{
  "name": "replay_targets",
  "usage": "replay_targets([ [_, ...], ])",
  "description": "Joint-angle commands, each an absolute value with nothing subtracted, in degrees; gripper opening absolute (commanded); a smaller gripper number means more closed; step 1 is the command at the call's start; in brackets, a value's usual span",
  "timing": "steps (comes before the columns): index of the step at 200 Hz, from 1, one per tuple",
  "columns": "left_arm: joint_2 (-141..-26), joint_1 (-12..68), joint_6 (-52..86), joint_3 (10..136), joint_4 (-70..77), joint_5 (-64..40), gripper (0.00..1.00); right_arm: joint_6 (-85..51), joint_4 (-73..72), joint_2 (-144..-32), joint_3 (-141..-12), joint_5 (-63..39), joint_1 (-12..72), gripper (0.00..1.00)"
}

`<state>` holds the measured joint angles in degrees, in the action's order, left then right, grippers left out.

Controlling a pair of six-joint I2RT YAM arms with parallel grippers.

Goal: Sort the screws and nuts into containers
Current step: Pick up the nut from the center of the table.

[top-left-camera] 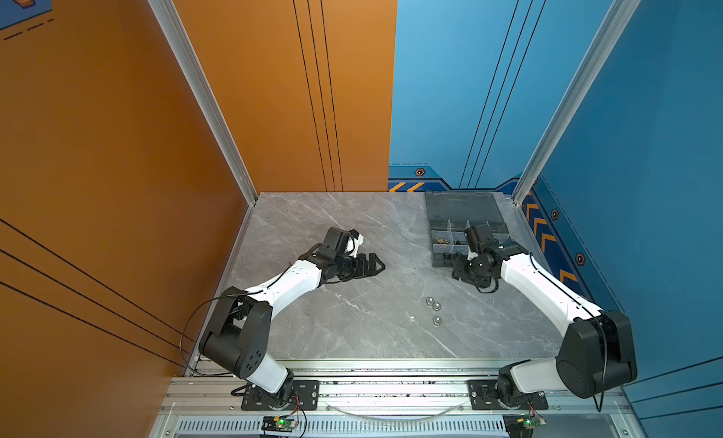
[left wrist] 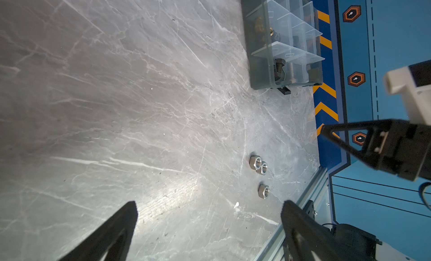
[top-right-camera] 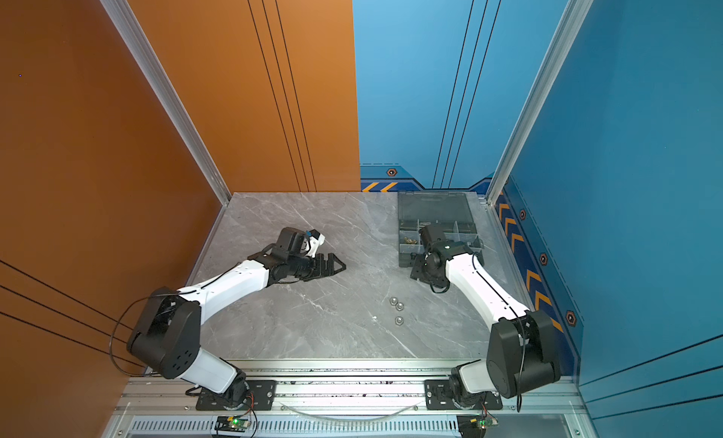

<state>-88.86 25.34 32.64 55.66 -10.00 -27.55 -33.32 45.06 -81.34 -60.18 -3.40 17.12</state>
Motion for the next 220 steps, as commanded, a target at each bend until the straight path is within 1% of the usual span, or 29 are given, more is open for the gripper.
replay_targets([
  [1,-89.23,25.55,32.28,56.83,-9.40,-29.34,0.98,-30.98,45.13,-82.17,-60.02,-5.88,20.27,0.57],
  [30,-89.13,25.53,32.26,56.41,-9.37,-29.03,0.98,-20.25,49.02,-88.28,-63.04,-7.40,23.25,0.57],
  [52,-89.04,25.57,32.60,55.93,-8.85,-28.94,0.98,-15.53,51.98,-92.98,-65.39,-6.11,23.95,0.56],
  [103,-88.47,25.48,32.62,55.47,-9.23,-28.73,0.98,-14.23,50.36,-97.71,-67.20,-6.48,27.24,0.56],
  [165,-88.39,25.49,32.39,55.38,-9.49,-28.23,0.98,-3.89,51.27,-102.20,-70.01,-4.21,30.74,0.55],
  [220,-88.05,25.40,32.26,55.20,-9.75,-28.21,0.98,-4.56,52.07,-104.98,-70.97,-0.50,33.15,0.55],
])
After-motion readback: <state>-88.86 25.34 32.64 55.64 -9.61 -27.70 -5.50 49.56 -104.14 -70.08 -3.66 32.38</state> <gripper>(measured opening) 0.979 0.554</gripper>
